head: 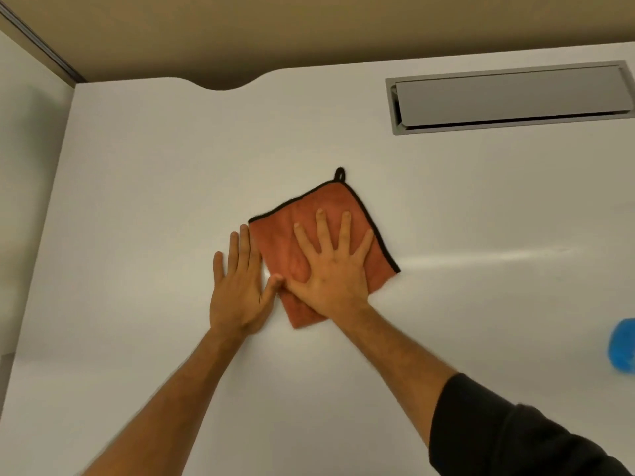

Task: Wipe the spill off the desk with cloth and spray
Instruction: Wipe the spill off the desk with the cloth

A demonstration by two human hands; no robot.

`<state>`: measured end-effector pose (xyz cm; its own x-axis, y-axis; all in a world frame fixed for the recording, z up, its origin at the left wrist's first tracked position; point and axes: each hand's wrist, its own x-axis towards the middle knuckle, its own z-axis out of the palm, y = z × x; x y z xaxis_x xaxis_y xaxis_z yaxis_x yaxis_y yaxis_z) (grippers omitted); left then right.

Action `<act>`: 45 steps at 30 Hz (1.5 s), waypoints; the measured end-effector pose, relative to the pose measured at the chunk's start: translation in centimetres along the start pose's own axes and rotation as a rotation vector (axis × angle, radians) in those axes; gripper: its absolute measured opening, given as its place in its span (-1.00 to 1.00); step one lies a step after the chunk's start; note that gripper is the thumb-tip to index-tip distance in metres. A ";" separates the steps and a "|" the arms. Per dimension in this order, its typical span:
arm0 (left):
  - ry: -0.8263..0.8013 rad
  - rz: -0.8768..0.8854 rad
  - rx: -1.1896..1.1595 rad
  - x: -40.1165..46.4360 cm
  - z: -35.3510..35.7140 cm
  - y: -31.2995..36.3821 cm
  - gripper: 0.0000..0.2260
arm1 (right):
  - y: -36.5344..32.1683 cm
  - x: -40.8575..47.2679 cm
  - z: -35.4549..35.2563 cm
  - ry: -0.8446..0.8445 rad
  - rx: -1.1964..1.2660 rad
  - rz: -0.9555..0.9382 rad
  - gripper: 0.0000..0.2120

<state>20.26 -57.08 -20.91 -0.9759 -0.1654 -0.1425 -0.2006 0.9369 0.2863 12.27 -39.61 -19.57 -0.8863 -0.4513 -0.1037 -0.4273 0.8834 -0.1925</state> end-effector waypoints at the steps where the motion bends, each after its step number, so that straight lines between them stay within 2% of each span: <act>1: -0.002 -0.004 -0.012 0.0 0.0 0.0 -0.27 | 0.2 -1.6 0.2 -0.005 0.004 -0.022 -0.07; 5: -0.001 -0.015 0.024 -0.3 -0.2 0.3 -0.23 | 4.6 -7.7 0.5 -0.037 -0.049 -0.017 -0.03; 8: -0.015 -0.030 0.044 -0.2 -0.4 0.5 -0.20 | 10.4 -9.7 -0.5 -0.043 -0.092 0.142 -0.04; 10: -0.024 -0.031 0.054 -0.1 -0.5 0.7 -0.18 | 13.9 -9.3 -1.7 -0.067 -0.104 0.272 -0.05; 13: -0.021 -0.036 0.066 -0.1 -0.4 0.7 -0.16 | 16.9 -6.3 -3.0 -0.078 -0.107 0.327 -0.08; 18: -0.004 -0.039 0.079 0.0 0.0 0.6 -0.13 | 18.0 2.0 -3.8 -0.044 -0.068 0.266 -0.09; 22: 0.003 -0.039 0.080 0.1 0.0 0.6 -0.14 | 14.4 5.5 -3.6 -0.027 -0.057 0.179 -0.08; 28: 0.000 -0.018 0.083 -0.1 -0.1 0.4 -0.19 | 8.5 -1.6 -0.9 0.002 -0.028 -0.065 -0.08; 34: -0.006 -0.057 0.007 -0.4 -0.6 1.3 -0.17 | 13.5 -9.9 -1.1 -0.041 -0.019 -0.026 -0.07; 38: 0.054 -0.027 -0.227 -0.4 -1.8 7.8 -0.17 | 16.5 -12.9 -2.7 -0.112 0.025 0.015 -0.13; 41: 0.125 0.180 -0.444 0.6 -2.8 17.4 -0.33 | 17.7 -15.1 -3.1 -0.113 0.066 0.095 -0.14; 45: -0.029 0.449 -0.623 0.6 -3.5 31.2 -0.52 | 18.9 -17.5 -3.6 -0.109 0.190 0.197 -0.17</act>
<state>13.10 -29.06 -8.71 -0.9742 0.2061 0.0916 0.1948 0.5641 0.8024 19.08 -14.58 -17.92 -0.9200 -0.2935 -0.2599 -0.1986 0.9206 -0.3363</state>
